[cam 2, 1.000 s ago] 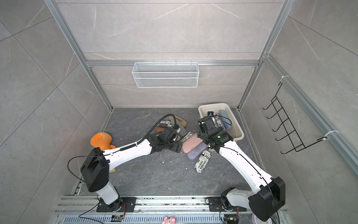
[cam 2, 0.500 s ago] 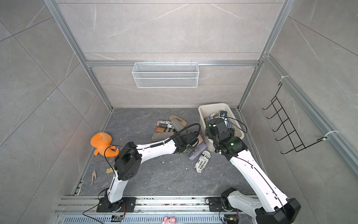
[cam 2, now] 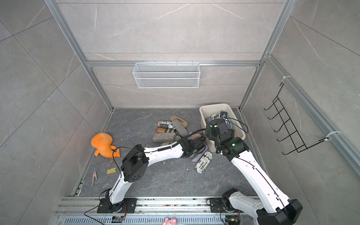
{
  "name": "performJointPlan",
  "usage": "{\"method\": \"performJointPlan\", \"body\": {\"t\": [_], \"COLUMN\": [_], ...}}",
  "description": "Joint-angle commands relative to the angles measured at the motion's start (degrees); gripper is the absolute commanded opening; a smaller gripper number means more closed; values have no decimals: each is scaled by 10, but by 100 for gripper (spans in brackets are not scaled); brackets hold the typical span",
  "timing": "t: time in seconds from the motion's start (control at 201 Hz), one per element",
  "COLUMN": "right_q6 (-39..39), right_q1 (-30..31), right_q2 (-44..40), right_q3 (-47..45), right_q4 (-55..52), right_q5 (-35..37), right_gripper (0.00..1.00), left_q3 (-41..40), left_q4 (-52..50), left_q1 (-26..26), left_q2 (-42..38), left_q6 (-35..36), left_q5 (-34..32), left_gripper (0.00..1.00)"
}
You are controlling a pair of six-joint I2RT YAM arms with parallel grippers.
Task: Put the glasses cases into the storage boxes
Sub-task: Pick up the glasses case.
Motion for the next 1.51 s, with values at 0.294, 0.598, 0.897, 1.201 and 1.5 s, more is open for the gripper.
{"method": "performJointPlan", "body": {"t": [0.294,0.598,0.897,1.201,1.5], "right_q6": [1,-2,-8,-2,0], "right_q1": [-1,-1,-1,-1,-1], "right_q2": [-16,-24,-21,11,30], "right_q3": [-10,-13,-11,7,17], "right_q4": [11,19,21,45,74], "right_q5": [-25,-40,-65,-139,-257], "right_gripper": [100,99,99,98,95], "left_q3": [7,-24,-126,-311,-503], "left_q4": [-21,3,71,205,319], "left_q1": [3,2,2,5,62], "left_q2": [24,-21,-132,-308,-491], "left_q6": [-3,-37,-83,-140,-213], "left_q5": [-21,-36,-51,3,64], "left_gripper": [79,65,61,60,60]}}
